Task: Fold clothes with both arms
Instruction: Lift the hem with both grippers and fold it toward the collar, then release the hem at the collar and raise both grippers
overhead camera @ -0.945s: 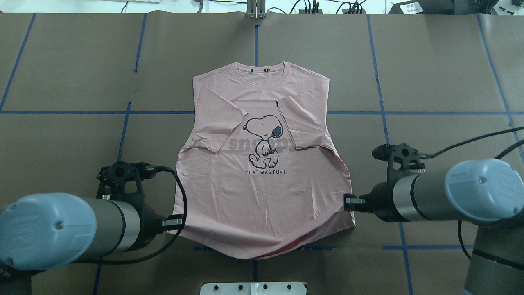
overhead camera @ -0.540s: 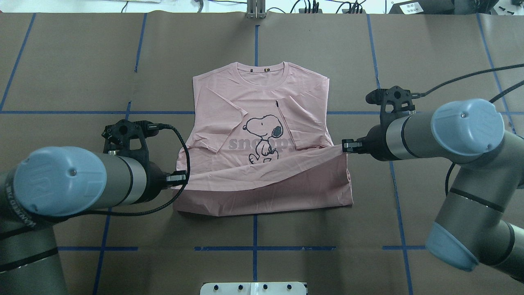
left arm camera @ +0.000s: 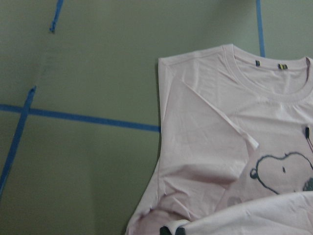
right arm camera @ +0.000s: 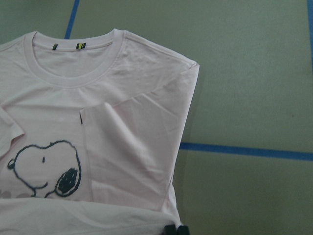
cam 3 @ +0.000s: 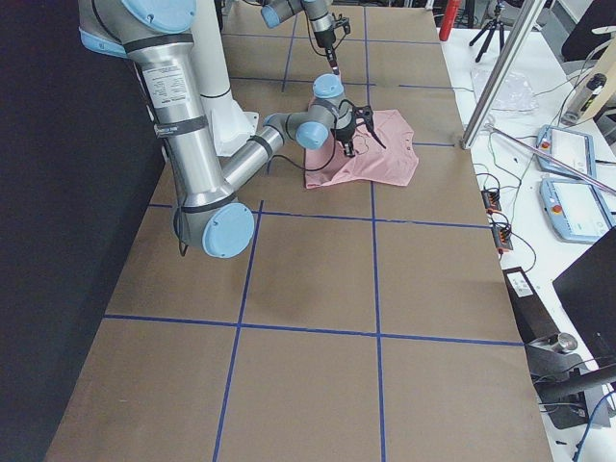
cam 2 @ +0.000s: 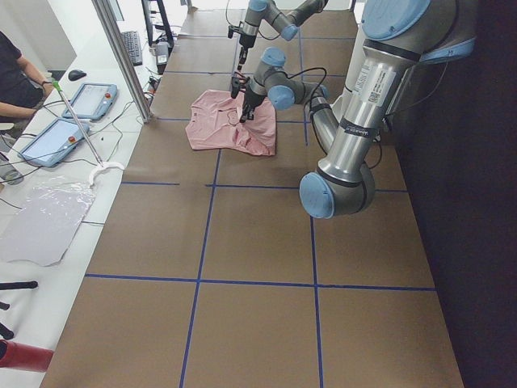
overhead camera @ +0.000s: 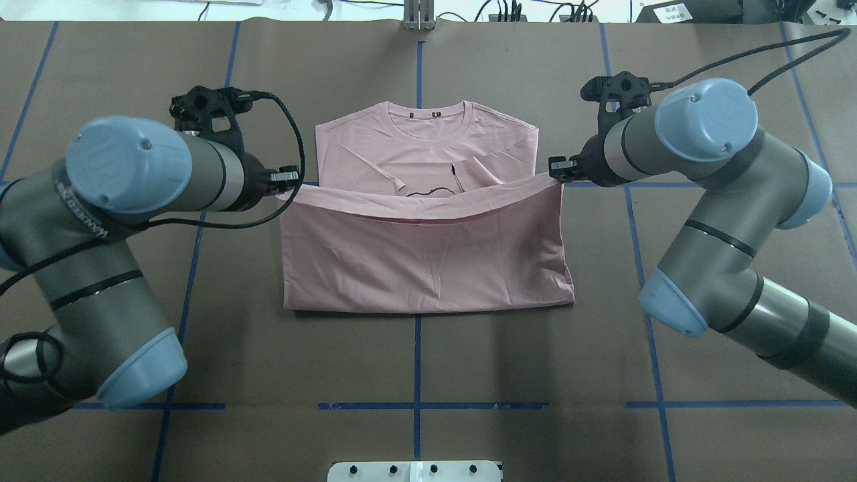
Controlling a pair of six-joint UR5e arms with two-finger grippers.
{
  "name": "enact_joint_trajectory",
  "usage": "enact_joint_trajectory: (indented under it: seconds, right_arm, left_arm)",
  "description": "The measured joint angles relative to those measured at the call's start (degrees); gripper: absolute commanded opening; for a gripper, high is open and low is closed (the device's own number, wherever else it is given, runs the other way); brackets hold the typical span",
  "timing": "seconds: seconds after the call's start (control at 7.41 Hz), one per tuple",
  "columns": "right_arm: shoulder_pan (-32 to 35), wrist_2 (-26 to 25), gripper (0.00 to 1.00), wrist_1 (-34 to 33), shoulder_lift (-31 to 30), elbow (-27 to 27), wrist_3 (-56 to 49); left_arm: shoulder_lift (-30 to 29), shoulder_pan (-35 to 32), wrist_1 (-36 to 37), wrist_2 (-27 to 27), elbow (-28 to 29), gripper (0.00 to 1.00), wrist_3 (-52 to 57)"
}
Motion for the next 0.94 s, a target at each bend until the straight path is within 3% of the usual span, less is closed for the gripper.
enact_joint_trajectory:
  seconds: [0.4,0.68,0.94]
  right_arm:
    - [4.0,1.7,0.00,3.2,7.3,-13.2,-0.2]
    - [5.8,2.3,0.00,9.0,12.4,-23.7,-0.1]
    - [7.1,2.5,0.00,10.6,16.1,-29.8,-0.2]
  left_arm:
    - [-3.3,-2.9,-12.7,0.0,15.6,0.00,0.3]
    - [-5.3,-4.3,-16.1,0.0,21.8,0.00,0.3]
    - [-7.7,-4.9,-18.2,0.1,27.6,0.00,0.3]
